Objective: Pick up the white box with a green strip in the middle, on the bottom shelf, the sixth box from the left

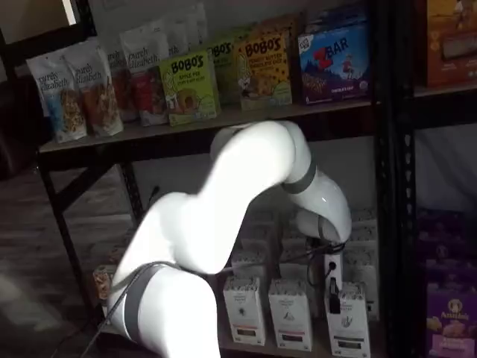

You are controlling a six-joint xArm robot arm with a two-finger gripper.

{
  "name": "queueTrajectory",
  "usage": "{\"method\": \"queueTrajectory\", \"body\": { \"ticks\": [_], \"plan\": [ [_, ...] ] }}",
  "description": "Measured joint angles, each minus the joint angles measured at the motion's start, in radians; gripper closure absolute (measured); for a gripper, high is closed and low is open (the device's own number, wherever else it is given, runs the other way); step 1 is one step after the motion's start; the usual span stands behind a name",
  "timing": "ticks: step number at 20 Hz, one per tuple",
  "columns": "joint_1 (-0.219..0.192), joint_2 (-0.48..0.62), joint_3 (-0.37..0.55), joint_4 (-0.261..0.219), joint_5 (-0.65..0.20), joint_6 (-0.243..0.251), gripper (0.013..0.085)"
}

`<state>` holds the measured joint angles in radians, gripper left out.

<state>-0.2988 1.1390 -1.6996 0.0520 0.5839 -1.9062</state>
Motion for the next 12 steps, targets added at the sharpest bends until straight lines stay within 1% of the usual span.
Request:
{"method": "queueTrajectory", "body": {
  "ticks": [6, 8, 10, 12],
  "plan": [
    [-0.004, 0.01, -0.028, -0.033, 0.038, 0.025, 0.013],
    [-0.004, 0.011, -0.032, -0.037, 0.045, 0.027, 0.021],
    [-0.004, 0.011, -0.036, -0.04, 0.053, 0.03, 0.021],
    [-0.004, 0.011, -0.038, -0.041, 0.058, 0.032, 0.029]
  ]
}}
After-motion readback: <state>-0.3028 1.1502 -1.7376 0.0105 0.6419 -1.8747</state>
